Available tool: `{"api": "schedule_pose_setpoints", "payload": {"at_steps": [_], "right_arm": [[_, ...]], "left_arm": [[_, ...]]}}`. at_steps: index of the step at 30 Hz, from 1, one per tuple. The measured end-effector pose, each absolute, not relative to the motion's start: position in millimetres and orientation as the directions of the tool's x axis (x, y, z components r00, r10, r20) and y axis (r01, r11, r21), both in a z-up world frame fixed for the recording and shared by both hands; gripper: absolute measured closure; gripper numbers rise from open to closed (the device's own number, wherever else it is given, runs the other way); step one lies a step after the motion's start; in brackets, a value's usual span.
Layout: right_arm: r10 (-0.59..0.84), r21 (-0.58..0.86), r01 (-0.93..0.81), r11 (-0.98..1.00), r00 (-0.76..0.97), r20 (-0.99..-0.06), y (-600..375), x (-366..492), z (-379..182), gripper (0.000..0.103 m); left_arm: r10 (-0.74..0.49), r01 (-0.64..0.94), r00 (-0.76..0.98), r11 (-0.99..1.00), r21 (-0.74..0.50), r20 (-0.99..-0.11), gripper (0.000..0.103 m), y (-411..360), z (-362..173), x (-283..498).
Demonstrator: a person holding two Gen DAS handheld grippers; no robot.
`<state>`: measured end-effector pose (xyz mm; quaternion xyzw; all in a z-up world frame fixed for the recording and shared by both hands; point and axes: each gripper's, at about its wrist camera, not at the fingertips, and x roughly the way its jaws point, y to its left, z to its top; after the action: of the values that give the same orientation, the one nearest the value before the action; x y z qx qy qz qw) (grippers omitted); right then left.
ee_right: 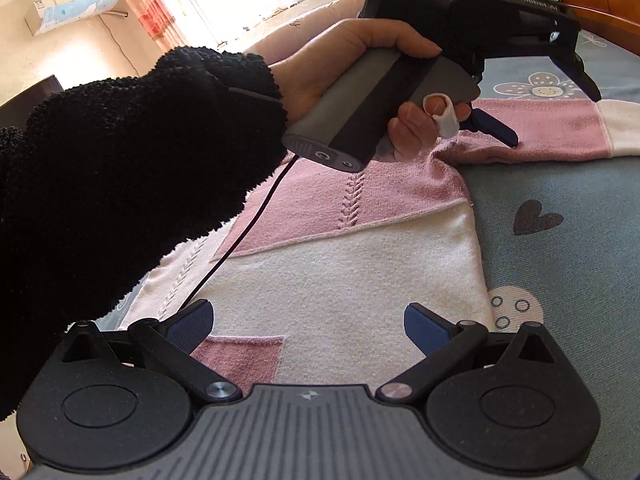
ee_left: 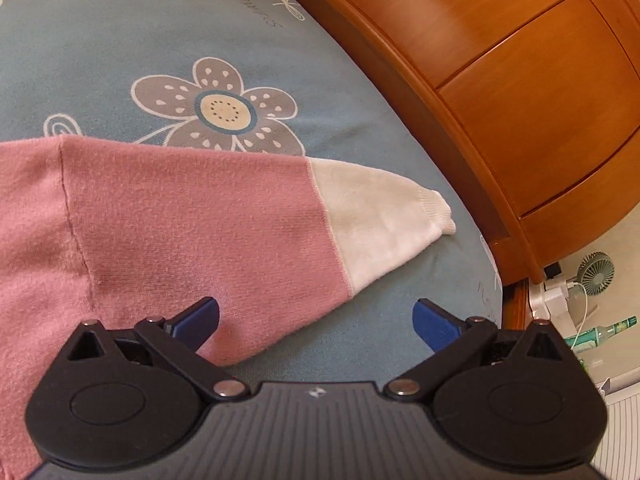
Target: Fold clothes
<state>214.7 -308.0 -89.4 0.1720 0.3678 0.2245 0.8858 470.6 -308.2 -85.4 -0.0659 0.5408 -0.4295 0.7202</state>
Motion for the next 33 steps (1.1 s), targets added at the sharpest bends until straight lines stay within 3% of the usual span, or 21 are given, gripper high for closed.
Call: {"api": "schedule_pose_setpoints", "payload": {"at_steps": [8,15,19,28,33], "right_arm": [[0.472,0.411,-0.252,0.876,0.625,-0.622,-297.1,215.2,-90.5,0.000],[0.407,0.309,-0.265,0.913,0.611,-0.679,-272.1,212.5,-95.3,0.000],[0.349,0.233,-0.266,0.936,0.593,-0.726,-256.6,214.2,-103.9,0.000],[0.197,0.021,-0.285,0.958,0.605,-0.772,-221.9,216.4,-113.0,0.000],[0.199,0.030,-0.276,0.961,0.606,-0.770,-224.0,217.4,-114.5,0.000]], "left_arm": [[-0.570,0.527,0.229,0.754,-0.392,-0.789,0.001,-229.1,-10.2,434.0],[-0.483,0.436,0.380,0.846,-0.308,-0.789,0.001,-134.7,58.8,367.9],[-0.408,0.371,0.424,0.893,-0.256,-0.808,0.001,-84.2,71.1,324.6],[-0.306,0.194,0.458,0.951,-0.242,-0.835,0.001,-5.5,-21.4,273.4],[-0.266,0.120,0.474,0.964,-0.237,-0.840,0.001,18.8,-72.3,253.7]]}}
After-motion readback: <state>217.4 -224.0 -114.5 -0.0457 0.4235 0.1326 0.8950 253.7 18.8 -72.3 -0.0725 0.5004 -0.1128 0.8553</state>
